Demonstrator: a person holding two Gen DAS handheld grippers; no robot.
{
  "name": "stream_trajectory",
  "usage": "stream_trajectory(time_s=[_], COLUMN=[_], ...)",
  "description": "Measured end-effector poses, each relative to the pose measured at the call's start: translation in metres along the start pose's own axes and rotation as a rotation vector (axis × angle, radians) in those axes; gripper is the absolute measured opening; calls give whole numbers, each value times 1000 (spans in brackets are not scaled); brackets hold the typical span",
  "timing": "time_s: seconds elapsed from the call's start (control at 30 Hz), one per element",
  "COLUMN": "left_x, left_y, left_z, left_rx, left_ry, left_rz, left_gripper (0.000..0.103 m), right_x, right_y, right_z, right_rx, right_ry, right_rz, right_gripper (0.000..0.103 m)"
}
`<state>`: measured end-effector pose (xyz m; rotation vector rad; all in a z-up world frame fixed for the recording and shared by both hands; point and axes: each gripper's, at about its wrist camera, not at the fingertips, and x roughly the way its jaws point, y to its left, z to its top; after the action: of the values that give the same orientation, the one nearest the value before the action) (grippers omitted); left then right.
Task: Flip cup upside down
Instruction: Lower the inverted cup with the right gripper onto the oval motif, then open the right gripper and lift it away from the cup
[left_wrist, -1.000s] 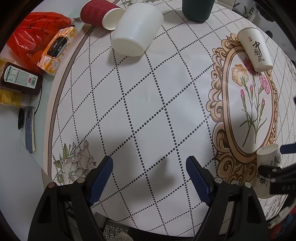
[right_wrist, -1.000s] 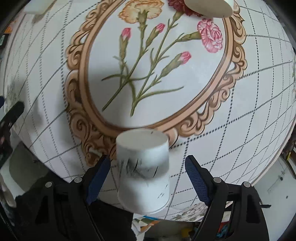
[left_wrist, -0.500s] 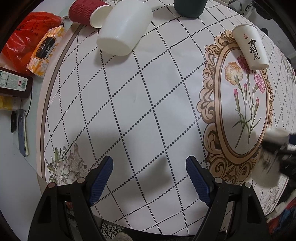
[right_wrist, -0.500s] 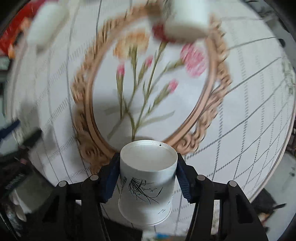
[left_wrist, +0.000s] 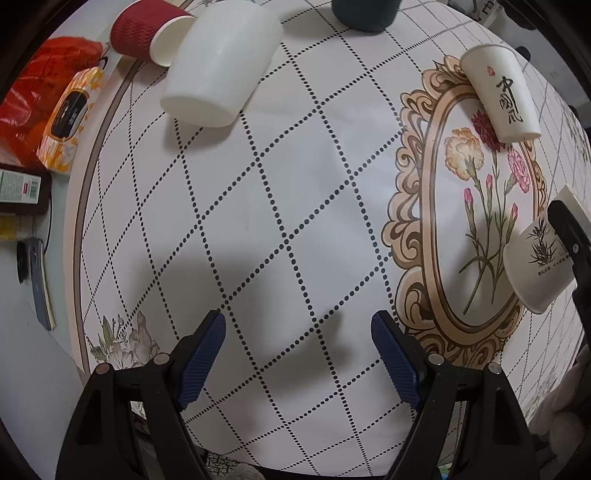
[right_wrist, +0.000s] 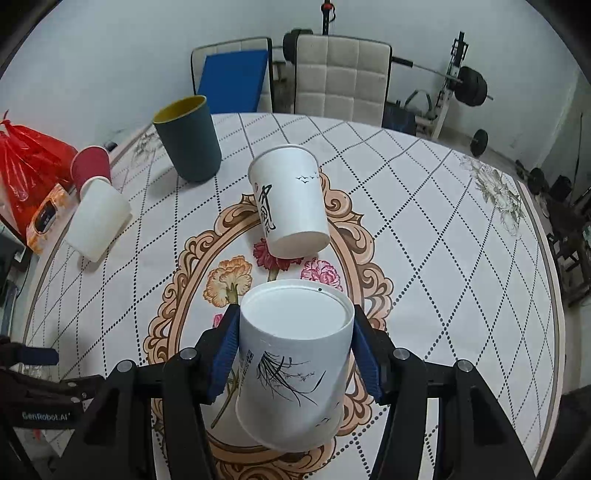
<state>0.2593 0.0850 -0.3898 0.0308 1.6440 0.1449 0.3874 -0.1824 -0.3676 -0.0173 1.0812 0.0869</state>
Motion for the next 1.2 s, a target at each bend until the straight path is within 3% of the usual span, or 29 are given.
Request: stream_trajectory(time_s=[0.13,0.37,0.43,0.5,0.6,0.67,0.7,0.93,1.2], left_x=[0,-8,-12,-17,-28,-37,-43,-84,-140], left_y=[-6,-26,-30,-33,-38,-41,-43,-52,-60], left_z=[-3,-18,-21,-24,-27,-30,-30,-50,-84], left_rx=[22,53,64,74,94,109,116,171,209], left_ry=[-7,-27,-36,-46,-81,-102,-118,-219,-347], left_rz=[4,2,1,-4,9,15,16,12,-16], left_gripper=[80,80,80,80,80,96,98,98,98], right_x=[-9,-14,-15,-17,-25,-36,-44,-107,-168], right_y=[2,-3,-4,-5,-7,-10,-11,-30,-50], right_z=[-15,-26,-30,-31,-32,-30,-30,-39,-60], right_rx=[12,51,69,79,109,133,145,219,272], right_ry=[-17,41,58,70,85,94,96,111,132], right_rz=[5,14,14,5,-6,-25,-34,-170,-233], right_gripper=[60,62,69,87,89,92,94,95,96])
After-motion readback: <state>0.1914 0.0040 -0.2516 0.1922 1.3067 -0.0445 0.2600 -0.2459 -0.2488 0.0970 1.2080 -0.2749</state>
